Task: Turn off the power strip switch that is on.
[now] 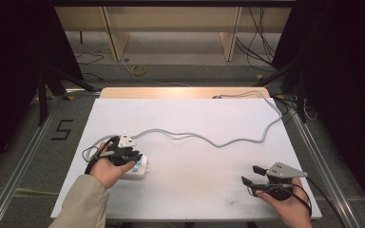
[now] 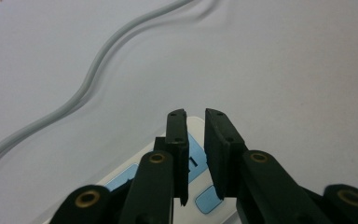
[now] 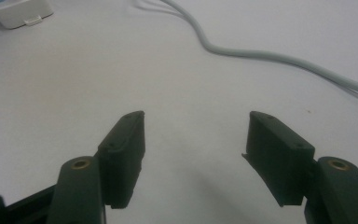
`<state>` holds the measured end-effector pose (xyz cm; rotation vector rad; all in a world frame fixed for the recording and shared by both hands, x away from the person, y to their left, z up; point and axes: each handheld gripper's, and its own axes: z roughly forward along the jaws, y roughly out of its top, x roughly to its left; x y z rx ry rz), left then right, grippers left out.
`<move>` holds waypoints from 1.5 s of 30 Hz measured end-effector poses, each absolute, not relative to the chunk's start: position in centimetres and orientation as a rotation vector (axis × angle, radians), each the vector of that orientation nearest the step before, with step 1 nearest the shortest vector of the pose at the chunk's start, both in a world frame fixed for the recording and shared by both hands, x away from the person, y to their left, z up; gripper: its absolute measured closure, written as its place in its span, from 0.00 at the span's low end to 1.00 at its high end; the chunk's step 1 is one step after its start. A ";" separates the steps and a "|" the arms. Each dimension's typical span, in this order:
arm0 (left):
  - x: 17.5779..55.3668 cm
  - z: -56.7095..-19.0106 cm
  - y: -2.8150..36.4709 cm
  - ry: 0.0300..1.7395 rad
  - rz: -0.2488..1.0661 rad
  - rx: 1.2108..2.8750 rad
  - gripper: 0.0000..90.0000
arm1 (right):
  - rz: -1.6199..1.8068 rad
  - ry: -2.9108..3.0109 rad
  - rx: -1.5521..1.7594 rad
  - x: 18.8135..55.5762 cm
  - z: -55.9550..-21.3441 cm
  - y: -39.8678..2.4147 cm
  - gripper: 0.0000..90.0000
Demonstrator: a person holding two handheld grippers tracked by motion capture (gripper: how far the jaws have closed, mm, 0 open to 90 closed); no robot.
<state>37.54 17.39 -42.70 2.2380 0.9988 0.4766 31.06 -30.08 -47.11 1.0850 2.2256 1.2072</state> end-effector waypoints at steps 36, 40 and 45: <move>34.5 -45.6 19.6 0.912 0.497 1.989 0.31 | 1.228 2.241 1.063 30.9 -47.2 -29.9 0.42; 33.9 -46.3 20.2 0.927 0.505 1.974 0.30 | 1.232 2.242 1.062 30.9 -47.3 -29.8 0.42; 33.3 -46.8 20.5 0.956 0.518 1.953 0.30 | 1.230 2.248 1.061 30.9 -47.3 -29.8 0.42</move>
